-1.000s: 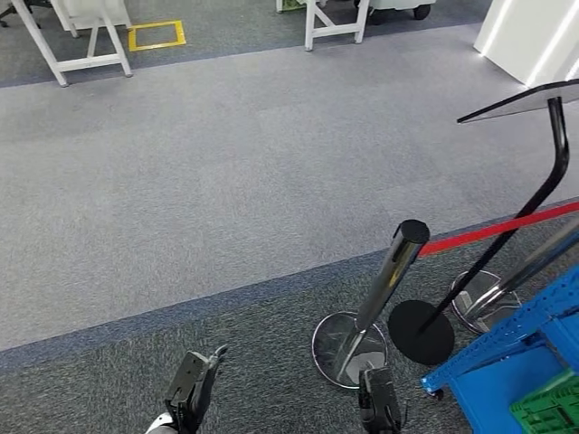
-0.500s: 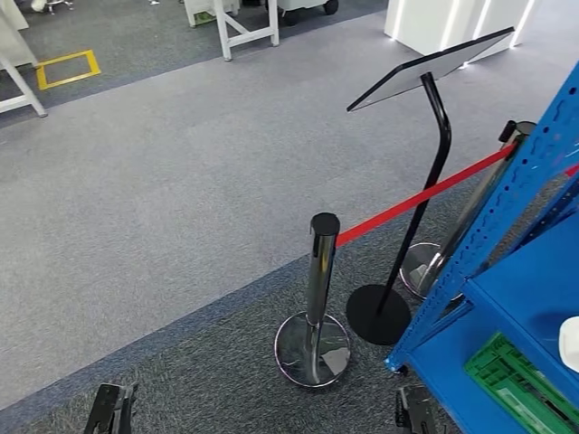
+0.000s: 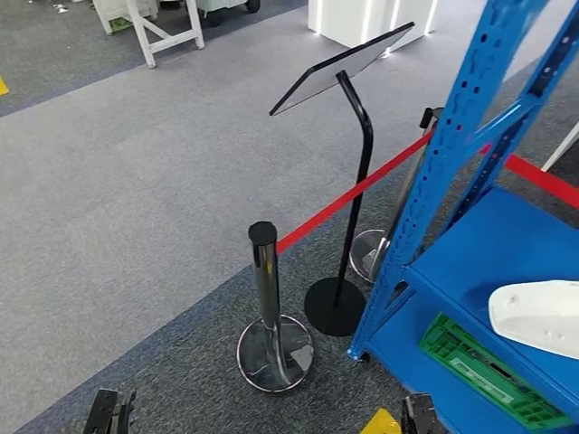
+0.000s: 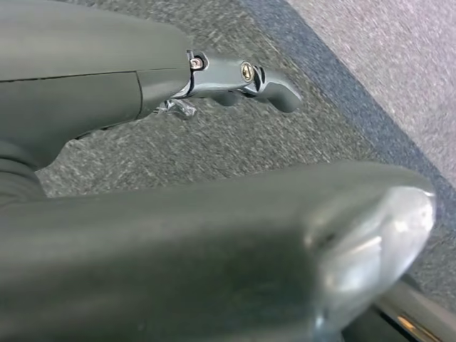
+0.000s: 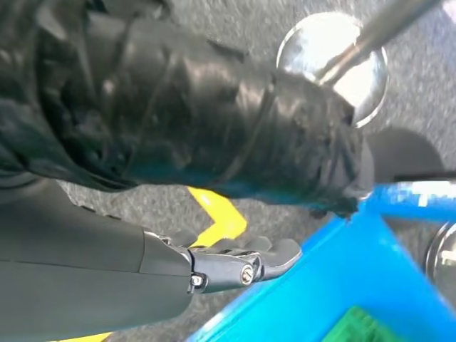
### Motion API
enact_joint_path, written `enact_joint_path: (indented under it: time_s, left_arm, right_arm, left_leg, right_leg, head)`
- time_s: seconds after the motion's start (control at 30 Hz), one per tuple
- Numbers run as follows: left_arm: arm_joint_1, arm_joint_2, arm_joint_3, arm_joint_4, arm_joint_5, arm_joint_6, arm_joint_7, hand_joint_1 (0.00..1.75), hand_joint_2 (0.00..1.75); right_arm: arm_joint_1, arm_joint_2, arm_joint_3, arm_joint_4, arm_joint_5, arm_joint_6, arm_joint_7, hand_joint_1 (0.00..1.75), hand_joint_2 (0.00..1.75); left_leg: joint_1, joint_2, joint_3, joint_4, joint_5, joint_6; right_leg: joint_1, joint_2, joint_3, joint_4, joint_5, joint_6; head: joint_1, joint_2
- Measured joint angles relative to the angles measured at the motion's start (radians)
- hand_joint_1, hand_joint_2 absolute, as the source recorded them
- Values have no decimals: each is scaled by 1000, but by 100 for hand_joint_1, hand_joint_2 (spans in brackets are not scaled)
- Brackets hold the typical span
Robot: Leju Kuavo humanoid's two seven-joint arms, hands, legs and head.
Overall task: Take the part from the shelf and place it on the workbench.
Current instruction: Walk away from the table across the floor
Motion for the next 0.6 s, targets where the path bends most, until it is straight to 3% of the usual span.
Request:
enact_joint_path:
  time_s: [0.03, 0.07, 0.13, 0.2, 0.27, 0.33, 0.37, 0.4, 0.43, 0.47, 0.5, 0.53, 0.57, 0.6]
  left_arm:
    - [2, 8, 2, 1, -2, 15, 17, 0, 0]
    - [4, 17, 4, 2, -4, 31, 37, 0, 0]
    - [9, 30, 10, 3, -7, 59, 78, 0, 0]
    - [19, 35, 15, 7, -12, 77, 115, 0, 0]
    - [37, 37, 17, 15, -21, 88, 151, 0, 0]
    - [60, 36, 18, 23, -32, 94, 181, 0, 0]
    - [70, 36, 18, 26, -36, 95, 191, 0, 0]
    - [76, 35, 19, 28, -40, 96, 197, 0, 0]
    - [79, 36, 19, 30, -43, 96, 201, 0, 0]
    - [81, 39, 21, 31, -46, 95, 203, 0, 0]
    - [82, 46, 23, 31, -47, 94, 204, 0, 0]
    - [84, 55, 27, 31, -47, 94, 203, 0, 0]
    - [83, 66, 31, 31, -46, 93, 202, 0, 0]
    - [80, 76, 35, 32, -46, 91, 199, 0, 0]
  right_arm:
    - [-2, 0, -2, 2, -3, -4, 14, 0, 0]
    - [-1, 0, -4, 4, -8, -7, 30, 0, 0]
    - [12, -6, -14, 7, -19, -7, 62, 0, 0]
    - [33, -22, -28, 10, -28, -4, 93, 0, 0]
    - [45, -36, -40, 13, -27, -6, 129, 0, 0]
    - [56, -46, -48, 15, -14, -16, 175, 0, 0]
    - [63, -50, -50, 17, -5, -23, 199, 0, 0]
    - [72, -54, -51, 19, 5, -31, 224, 0, 0]
    - [79, -56, -52, 21, 15, -39, 250, 0, 0]
    - [83, -56, -52, 23, 24, -46, 275, 0, 0]
    - [83, -51, -53, 28, 31, -53, 298, 0, 0]
    - [82, -46, -53, 32, 36, -59, 318, 0, 0]
    - [81, -39, -53, 36, 39, -63, 332, 0, 0]
    - [83, -37, -54, 40, 42, -66, 341, 0, 0]
  left_leg:
    - [-1, 13, 11, 7, -20, -10]
    - [-4, 24, 23, 11, -37, -19]
    - [-5, 42, 54, 12, -59, -26]
    - [-1, 12, 64, 43, -104, -36]
    - [4, -42, 16, 158, -190, -43]
    - [-1, -59, -67, 313, -252, -32]
    - [-10, -60, -97, 358, -250, -19]
    - [-25, -61, -114, 366, -222, 0]
    - [-45, -66, -118, 332, -169, 26]
    - [-73, -73, -115, 270, -102, 62]
    - [-96, -82, -112, 202, -39, 107]
    - [-116, -91, -107, 143, 5, 143]
    - [-128, -94, -105, 104, 27, 168]
    - [-131, -94, -104, 81, 31, 179]
  right_leg:
    - [-10, -28, 23, -39, 18, 4]
    - [-16, -46, 31, -52, 20, 0]
    - [-21, -31, 34, -33, 6, -23]
    - [-22, -11, 38, -20, -2, -38]
    - [-10, 10, 36, -19, 3, -43]
    - [10, 43, 32, -18, 8, -47]
    - [19, 58, 32, -18, 10, -50]
    - [27, 72, 32, -18, 10, -53]
    - [33, 83, 34, -18, 10, -55]
    - [35, 91, 30, -20, 10, -58]
    - [38, 95, 30, -19, 10, -59]
    - [34, 101, 25, -19, 11, -59]
    - [30, 106, 17, -19, 13, -54]
    - [26, 112, 15, -19, 16, -44]
  head:
    - [5, 0]
    - [5, 0]
    - [-6, 0]
    - [-23, 0]
    - [-43, 0]
    - [-52, 0]
    - [-53, 0]
    - [-53, 0]
    - [-52, 0]
    - [-52, 0]
    - [-45, 0]
    - [-42, 0]
    - [-41, 0]
    - [-40, 0]
